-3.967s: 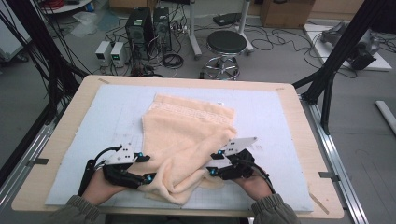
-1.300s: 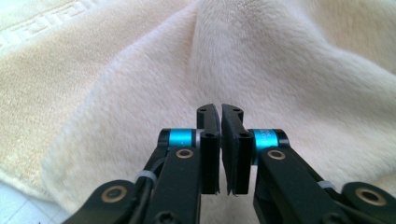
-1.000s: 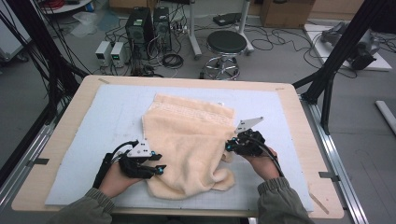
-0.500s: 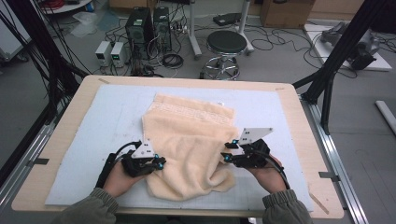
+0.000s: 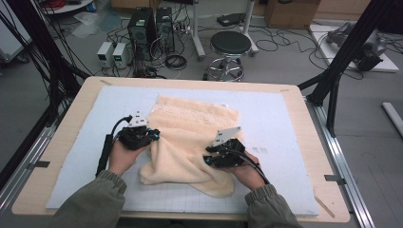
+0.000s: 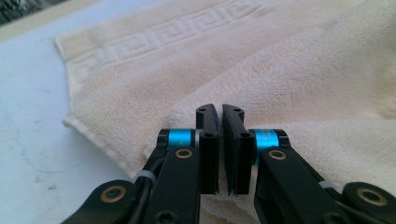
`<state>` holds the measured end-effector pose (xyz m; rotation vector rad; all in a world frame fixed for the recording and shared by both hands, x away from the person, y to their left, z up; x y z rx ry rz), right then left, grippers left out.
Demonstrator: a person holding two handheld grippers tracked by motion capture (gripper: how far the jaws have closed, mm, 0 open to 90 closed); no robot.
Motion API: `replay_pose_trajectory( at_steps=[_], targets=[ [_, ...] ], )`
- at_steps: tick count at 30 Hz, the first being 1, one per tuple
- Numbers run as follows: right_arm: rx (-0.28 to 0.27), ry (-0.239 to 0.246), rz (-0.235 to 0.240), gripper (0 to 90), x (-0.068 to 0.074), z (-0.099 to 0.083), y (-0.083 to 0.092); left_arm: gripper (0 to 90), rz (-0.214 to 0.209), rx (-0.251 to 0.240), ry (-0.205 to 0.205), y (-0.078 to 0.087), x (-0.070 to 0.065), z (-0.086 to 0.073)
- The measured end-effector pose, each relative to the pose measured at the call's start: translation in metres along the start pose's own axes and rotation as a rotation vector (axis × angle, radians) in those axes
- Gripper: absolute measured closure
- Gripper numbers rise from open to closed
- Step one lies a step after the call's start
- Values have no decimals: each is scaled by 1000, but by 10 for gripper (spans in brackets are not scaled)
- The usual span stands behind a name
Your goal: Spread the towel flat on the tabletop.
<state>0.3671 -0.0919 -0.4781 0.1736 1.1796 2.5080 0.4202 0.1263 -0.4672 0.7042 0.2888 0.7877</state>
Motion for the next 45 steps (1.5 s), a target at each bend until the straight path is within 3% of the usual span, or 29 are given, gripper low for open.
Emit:
replay_pose_trajectory(
  at_steps=[4, 7, 9, 12, 16, 19, 24, 27, 29, 32, 36, 39, 45],
  targets=[
    [-8, -28, -14, 815, -18, -4, -5, 772, -20, -13, 8, 0, 1, 1],
    [-20, -42, -27, 837, -25, -4, 1, 678, -35, -44, 14, 11, -1, 4],
    [-27, -39, -49, 839, -28, -3, 7, 618, -55, -50, -8, 19, -8, 5],
    [-52, -45, -68, 840, -29, -2, 19, 568, -83, -31, -72, 28, -20, 1],
    [-64, -58, -112, 839, -34, -6, 39, 523, -115, -41, -115, 40, -32, -6],
    [-69, -80, -129, 823, -39, -12, 52, 536, -156, -12, -156, 41, -42, -18],
    [-116, -57, -100, 653, -26, -8, 58, 555, -200, 38, -152, 23, -54, -36],
    [-143, -52, -18, 556, -12, -6, 56, 578, -187, 47, -175, 13, -59, -39],
    [-100, -45, -8, 532, -8, -10, 50, 645, -156, 45, -191, 12, -58, -38],
    [-71, -51, 0, 577, -8, -13, 39, 750, -152, 48, -184, 15, -56, -38],
    [-32, -28, -6, 767, -8, -18, 29, 820, -133, 19, -179, 25, -58, -34],
    [-57, -15, -10, 804, -4, -14, 37, 829, -128, -3, -186, 39, -61, -31],
    [-104, 12, -28, 828, -1, 0, 70, 833, -108, -65, -217, 80, -74, -18]
  ],
)
Point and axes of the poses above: each handheld gripper's, and its own axes: y roughly backward along the jaws, z roughly out of its top, x roughly to its left, the point moved 9 cm from there along -y, roughly forward along the jaws, and after that the axes turned 5 degrees about x, right-handed, at the moved point
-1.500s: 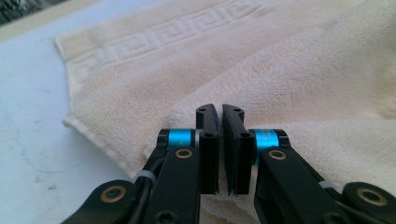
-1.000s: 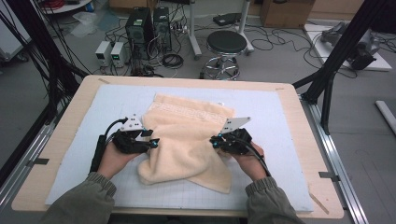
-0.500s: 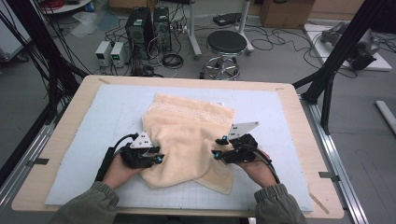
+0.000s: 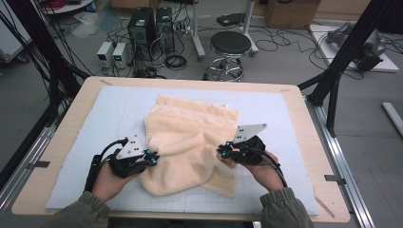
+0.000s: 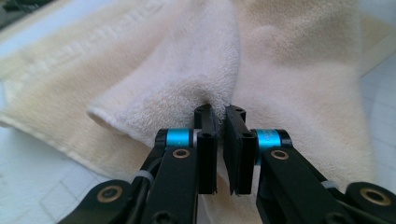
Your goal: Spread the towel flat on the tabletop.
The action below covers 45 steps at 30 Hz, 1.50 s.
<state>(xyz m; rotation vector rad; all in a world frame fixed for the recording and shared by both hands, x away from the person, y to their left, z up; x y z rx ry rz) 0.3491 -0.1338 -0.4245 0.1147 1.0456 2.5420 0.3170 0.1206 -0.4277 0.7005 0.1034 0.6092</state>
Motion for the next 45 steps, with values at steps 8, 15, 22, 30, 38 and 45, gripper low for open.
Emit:
replay_pose_trajectory(
  at_steps=[8, 15, 22, 30, 38, 45],
  targets=[
    [66, -5, -71, 837, -23, 5, -14, 832, 107, 61, 71, -14, 42, -8],
    [93, -143, -76, 834, -60, -10, -58, 824, 144, 143, 210, -57, 88, -27],
    [19, -173, -57, 651, -62, -7, -45, 613, 120, 107, 209, -48, 84, -22],
    [-22, -133, -90, 607, -44, -11, -7, 516, 67, 60, 112, -31, 56, -14],
    [68, -141, -53, 643, -36, -34, -21, 546, -34, 145, 66, -54, 35, -37],
    [140, -111, 1, 857, -33, -43, -28, 771, -43, 147, 67, -51, 36, -43]
  ],
)
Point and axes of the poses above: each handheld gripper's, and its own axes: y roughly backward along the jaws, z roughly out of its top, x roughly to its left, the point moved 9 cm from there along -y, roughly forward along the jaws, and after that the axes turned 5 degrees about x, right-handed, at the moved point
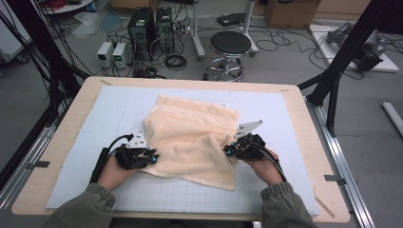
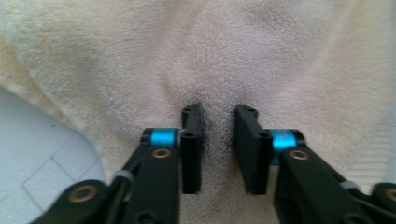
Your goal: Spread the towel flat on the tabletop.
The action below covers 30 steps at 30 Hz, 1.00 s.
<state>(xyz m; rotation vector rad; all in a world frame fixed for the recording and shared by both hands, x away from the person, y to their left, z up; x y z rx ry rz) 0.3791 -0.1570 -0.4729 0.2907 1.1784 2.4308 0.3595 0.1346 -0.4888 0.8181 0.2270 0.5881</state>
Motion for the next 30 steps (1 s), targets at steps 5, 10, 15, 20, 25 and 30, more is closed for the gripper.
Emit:
replay_pose_trajectory(
  at_steps=[5, 10, 15, 20, 25, 30],
  targets=[
    [-22, -13, -34, 862, -9, -11, 20, 835, 3, -23, -1, 8, -4, 3],
    [-24, -48, -85, 862, -24, -30, 44, 839, -29, -53, -2, 18, -12, 10],
    [-7, -93, -124, 853, -39, -45, 51, 839, -55, -91, -20, 28, -21, 22],
    [-96, -39, -122, 705, -23, -22, 56, 768, -52, -90, -25, 26, -18, 22],
    [-119, 46, -63, 681, 6, -7, 49, 649, -26, -87, -29, 22, -12, 18],
    [-98, 78, -11, 638, 22, -1, 23, 626, 0, -37, -31, 10, -3, 8]
  ],
)
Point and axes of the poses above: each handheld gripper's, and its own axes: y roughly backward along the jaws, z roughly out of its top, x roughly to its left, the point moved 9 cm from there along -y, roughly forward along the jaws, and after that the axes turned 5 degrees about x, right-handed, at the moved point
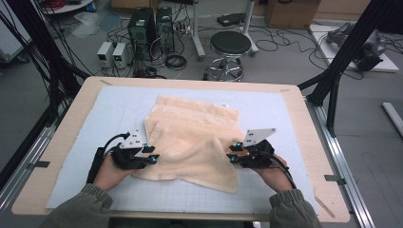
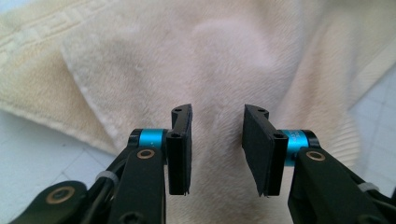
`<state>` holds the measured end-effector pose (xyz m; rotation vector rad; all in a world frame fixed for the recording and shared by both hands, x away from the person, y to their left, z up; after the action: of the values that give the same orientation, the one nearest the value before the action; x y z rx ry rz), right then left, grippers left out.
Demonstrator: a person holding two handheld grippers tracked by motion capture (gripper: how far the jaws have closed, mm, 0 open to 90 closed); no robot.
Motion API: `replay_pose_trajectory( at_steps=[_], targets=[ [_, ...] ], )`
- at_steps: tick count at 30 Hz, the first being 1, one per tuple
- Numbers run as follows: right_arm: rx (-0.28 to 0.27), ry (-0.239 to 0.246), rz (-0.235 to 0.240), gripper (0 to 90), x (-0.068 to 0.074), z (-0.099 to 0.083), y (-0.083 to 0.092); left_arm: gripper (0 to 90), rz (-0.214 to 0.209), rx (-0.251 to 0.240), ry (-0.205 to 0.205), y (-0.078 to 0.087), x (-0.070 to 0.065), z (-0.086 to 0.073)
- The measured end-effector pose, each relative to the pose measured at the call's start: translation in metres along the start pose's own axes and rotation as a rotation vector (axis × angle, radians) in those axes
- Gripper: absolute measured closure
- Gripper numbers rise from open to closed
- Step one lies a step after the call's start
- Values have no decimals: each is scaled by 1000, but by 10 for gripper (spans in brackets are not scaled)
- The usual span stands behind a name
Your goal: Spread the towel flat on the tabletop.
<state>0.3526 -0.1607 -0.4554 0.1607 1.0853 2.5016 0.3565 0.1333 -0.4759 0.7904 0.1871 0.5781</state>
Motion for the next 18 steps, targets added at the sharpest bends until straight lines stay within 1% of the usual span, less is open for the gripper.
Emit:
replay_pose_trajectory(
  at_steps=[2, 3, 4, 5, 7, 8, 9, 10, 12, 14, 18],
  targets=[
    [20, -5, 12, 633, 2, -1, -12, 628, -12, 21, 14, -7, 1, -4],
    [27, -4, 19, 638, 3, -1, -20, 651, -17, 23, 15, -10, 1, -6],
    [33, 1, 22, 666, 4, 0, -24, 694, -23, 40, 8, -13, -1, -8],
    [34, 8, 28, 710, 5, 2, -31, 723, -19, 30, 10, -14, -2, -8],
    [43, 25, 56, 803, 10, 4, -38, 777, -17, 32, 11, -12, -2, -7],
    [46, 32, 57, 821, 10, 5, -38, 796, -21, 29, 15, -8, -3, -7],
    [39, 34, 66, 830, 10, 7, -37, 811, -24, 17, 21, -5, -3, -6],
    [34, 26, 73, 833, 11, 7, -33, 819, -25, 3, 27, -1, -4, -4],
    [10, 24, 66, 836, 10, 10, -23, 826, -23, -19, 31, 7, -6, -1],
    [-2, 27, 70, 837, 13, 14, -11, 829, -22, -39, 11, 17, -13, 4],
    [-18, 74, 66, 837, 27, 22, 15, 832, -24, -85, -32, 45, -34, 17]
  ],
)
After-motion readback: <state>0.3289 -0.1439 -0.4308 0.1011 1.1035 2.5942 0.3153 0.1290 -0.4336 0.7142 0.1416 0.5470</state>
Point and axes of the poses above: each handheld gripper's, and its own axes: y roughly backward along the jaws, z roughly out of its top, x roughly to its left, the point moved 9 cm from there along -y, roughly forward along the jaws, and after that the axes turned 5 degrees about x, right-handed, at the moved point
